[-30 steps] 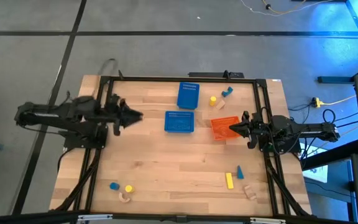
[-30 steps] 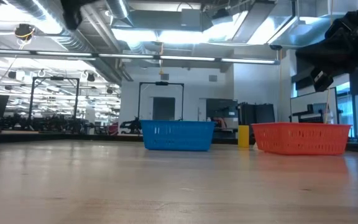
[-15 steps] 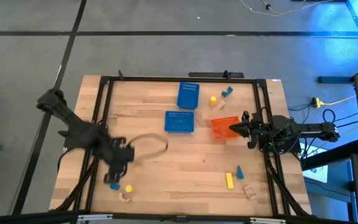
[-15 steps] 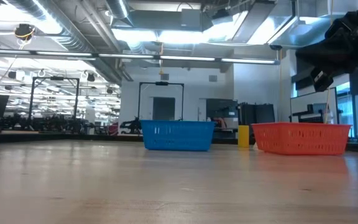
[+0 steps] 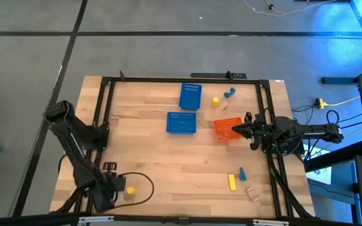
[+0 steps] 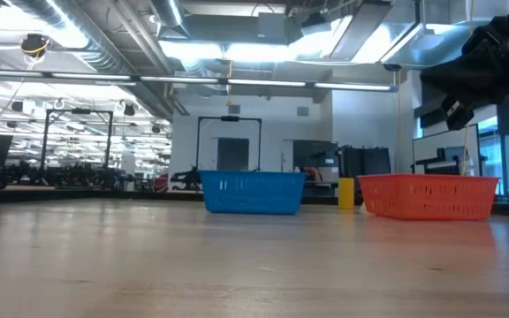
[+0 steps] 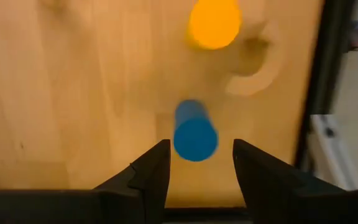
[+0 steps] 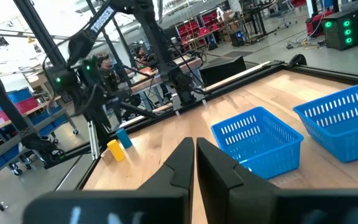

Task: Sort & place blocks by color
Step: Put the bottom left blue block into the bottom blue basket

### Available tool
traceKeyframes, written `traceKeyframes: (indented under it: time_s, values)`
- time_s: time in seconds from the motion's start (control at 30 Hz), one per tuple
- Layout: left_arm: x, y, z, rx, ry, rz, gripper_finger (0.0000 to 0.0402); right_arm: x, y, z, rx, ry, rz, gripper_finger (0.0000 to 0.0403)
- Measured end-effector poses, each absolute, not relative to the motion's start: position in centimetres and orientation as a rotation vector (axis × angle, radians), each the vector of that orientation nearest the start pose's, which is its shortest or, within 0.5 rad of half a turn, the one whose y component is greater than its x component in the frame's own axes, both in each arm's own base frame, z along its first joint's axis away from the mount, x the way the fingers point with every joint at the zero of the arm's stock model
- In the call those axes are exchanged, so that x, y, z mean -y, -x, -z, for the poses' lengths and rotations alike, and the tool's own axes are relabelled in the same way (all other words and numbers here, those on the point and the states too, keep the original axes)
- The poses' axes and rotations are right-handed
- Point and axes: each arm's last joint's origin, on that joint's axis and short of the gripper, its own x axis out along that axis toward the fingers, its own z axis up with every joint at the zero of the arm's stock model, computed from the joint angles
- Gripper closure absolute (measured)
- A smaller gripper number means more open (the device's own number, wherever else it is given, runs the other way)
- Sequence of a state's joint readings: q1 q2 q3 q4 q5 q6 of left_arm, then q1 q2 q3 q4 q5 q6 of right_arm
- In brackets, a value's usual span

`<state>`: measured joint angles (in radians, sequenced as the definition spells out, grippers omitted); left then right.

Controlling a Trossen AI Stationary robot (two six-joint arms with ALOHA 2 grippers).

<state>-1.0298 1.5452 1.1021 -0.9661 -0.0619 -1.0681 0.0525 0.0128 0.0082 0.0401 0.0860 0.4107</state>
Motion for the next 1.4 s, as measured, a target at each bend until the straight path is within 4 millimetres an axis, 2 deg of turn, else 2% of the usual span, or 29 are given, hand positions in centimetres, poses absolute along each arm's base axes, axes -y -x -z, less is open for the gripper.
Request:
traceKeyframes:
  time_s: [0.2,0.7,0.8,0.9,1.0,1.13,1.27,1.4]
  values:
    - [24.1,-13.8,-20.6,-1.429,0.099,0.048,0.0234,-0.3,-9.8,-16.9,0.042,-0.413,0.026,0.0382]
    - [23.2,-13.3,-17.8,-1.448,0.101,0.041,0.0235,-0.3,-9.8,-16.9,0.042,-0.413,0.026,0.0382]
    - [23.1,-13.3,-17.6,-1.439,0.091,0.032,0.0245,-0.3,-9.8,-16.9,0.042,-0.413,0.025,0.0382]
    - [22.9,-13.7,-17.8,-1.425,0.099,0.027,0.0280,-0.3,-9.8,-16.9,0.042,-0.413,0.026,0.0382]
    - [22.3,-14.0,-19.1,-1.397,0.132,0.046,0.0284,-0.3,-9.8,-16.9,0.042,-0.413,0.026,0.0382]
    - [19.3,-14.7,-23.4,-1.253,0.127,0.023,0.0284,-0.3,-9.8,-16.9,0.042,-0.413,0.026,0.0382]
    - [13.9,-16.4,-28.1,-0.976,0.054,-0.102,0.0284,-0.3,-9.8,-16.9,0.042,-0.413,0.025,0.0382]
    - [7.5,-20.6,-29.3,-0.937,0.007,-0.180,0.0284,-0.3,-9.8,-16.9,0.042,-0.413,0.026,0.0382]
